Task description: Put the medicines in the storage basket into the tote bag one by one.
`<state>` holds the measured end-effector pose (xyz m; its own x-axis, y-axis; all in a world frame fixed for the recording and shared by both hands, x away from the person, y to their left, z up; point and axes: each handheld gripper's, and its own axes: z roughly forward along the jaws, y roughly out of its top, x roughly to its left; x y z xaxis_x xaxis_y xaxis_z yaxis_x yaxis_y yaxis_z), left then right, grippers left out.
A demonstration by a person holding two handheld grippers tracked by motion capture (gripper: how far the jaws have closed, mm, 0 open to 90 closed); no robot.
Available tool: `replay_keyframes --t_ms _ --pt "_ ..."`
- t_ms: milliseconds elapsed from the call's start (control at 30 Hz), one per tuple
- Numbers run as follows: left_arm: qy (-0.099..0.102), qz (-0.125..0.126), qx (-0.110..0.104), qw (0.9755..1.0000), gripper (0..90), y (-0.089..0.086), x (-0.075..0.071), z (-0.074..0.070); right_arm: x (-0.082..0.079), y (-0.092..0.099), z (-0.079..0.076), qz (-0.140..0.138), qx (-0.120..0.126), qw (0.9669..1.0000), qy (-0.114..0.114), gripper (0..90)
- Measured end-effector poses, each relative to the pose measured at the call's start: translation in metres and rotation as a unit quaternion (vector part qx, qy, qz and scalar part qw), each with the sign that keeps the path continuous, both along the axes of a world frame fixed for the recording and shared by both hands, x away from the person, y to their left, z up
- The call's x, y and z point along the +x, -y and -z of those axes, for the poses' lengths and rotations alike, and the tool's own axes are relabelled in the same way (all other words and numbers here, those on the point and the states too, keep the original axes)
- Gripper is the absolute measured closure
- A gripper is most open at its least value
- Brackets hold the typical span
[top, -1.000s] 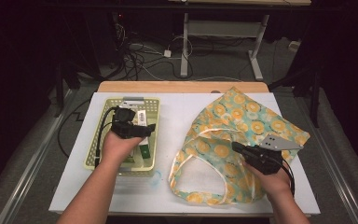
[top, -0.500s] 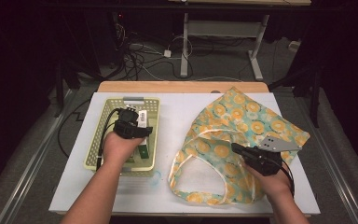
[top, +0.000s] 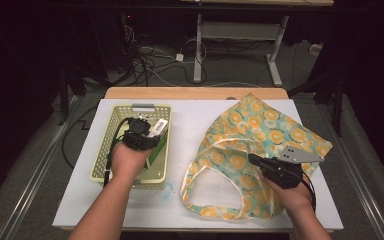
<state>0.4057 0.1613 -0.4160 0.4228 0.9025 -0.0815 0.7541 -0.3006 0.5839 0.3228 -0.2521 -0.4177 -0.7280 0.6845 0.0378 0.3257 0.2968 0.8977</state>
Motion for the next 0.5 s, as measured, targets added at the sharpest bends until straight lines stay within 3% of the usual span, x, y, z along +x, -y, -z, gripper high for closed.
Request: replay_keyframes --t_ms 200,500 --pt "0.022 -0.001 -0.012 0.9997 60.3 -0.004 -0.007 -0.009 0.000 0.000 0.000 0.000 0.001 1.0000 0.000 90.0" --pt "0.069 0.005 -0.024 0.9973 60.4 -0.010 -0.027 -0.021 -0.001 -0.001 -0.001 0.000 0.003 1.0000 0.002 90.0"
